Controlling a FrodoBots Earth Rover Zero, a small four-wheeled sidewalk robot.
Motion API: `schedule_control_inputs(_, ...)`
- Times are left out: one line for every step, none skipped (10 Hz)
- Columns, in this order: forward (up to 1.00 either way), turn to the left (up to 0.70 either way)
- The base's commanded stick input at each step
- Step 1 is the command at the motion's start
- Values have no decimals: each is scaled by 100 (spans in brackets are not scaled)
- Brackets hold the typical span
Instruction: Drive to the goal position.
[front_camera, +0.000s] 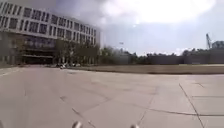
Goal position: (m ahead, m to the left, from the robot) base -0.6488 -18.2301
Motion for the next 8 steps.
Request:
schedule_control_inputs(0, -70)
schedule_control_inputs(0, -70)
schedule_control_inputs(0, -70)
schedule_control_inputs(0, -70)
schedule_control_inputs(0, -70)
schedule_control_inputs(0, -70)
schedule_control_inputs(0, -70)
schedule_control_inputs(0, -70)
